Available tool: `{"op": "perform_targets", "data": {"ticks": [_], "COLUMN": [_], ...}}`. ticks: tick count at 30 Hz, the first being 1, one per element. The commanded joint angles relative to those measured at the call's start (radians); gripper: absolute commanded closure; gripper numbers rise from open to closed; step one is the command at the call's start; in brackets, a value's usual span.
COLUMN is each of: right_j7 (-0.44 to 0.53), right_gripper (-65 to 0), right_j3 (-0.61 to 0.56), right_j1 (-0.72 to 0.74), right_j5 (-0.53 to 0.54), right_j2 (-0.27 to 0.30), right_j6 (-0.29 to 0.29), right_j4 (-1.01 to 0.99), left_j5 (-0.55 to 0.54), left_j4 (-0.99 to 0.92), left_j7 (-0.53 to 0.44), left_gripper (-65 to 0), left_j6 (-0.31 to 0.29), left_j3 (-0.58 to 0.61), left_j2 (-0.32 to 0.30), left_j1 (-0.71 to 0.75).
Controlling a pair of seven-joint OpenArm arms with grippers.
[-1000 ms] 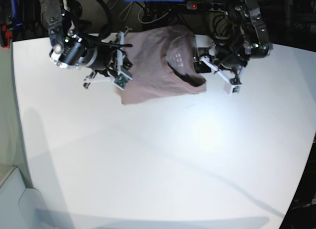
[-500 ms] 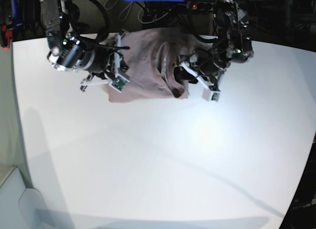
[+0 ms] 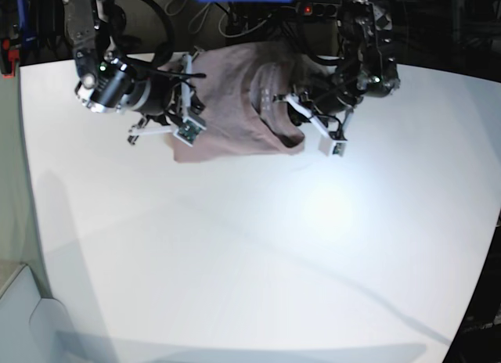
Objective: Layout the t-shirt on the table in an organized manner, then fold the t-shirt properly
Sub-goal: 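Grasp the shirt edge with the left gripper and tuck it under, then press and square the folded shirt stack with the left gripper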
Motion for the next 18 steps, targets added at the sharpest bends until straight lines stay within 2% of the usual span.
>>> {"op": "perform_targets", "data": {"ticks": [1,4,7,11,15,18], "right_j7": [0.017,0.019,0.020,0.024,0.017,0.016], "right_gripper": [0.0,0.0,0.0,0.0,0.0,0.0], "right_j3": [0.002,0.002,0.054,0.220,0.406,0.544], "right_j1": [0.011,0.011,0.011,0.014,0.047,0.058], "right_j5": [0.013,0.013,0.013,0.013,0.013,0.013], "right_j2": [0.004,0.004,0.006,0.003,0.003,0.003], "right_j6": [0.004,0.004,0.004,0.004,0.004,0.004], "right_j4": [0.015,0.013,0.013,0.013,-0.005,-0.029], "left_j5": [0.069,0.069,0.069,0.069,0.070,0.070], "left_j4": [0.017,0.054,0.059,0.050,0.013,-0.079], "left_j7": [0.071,0.083,0.083,0.082,0.080,0.074], "left_gripper": [-0.3,-0.3,-0.3,-0.3,-0.3,-0.3], "left_j6": [0.020,0.020,0.028,0.029,0.026,0.026], "left_j3": [0.008,0.030,0.099,0.168,0.234,0.340], "left_j2": [-0.002,-0.032,-0.101,-0.181,-0.223,-0.249], "left_j1": [0.013,-0.028,-0.074,-0.149,-0.248,-0.363]}}
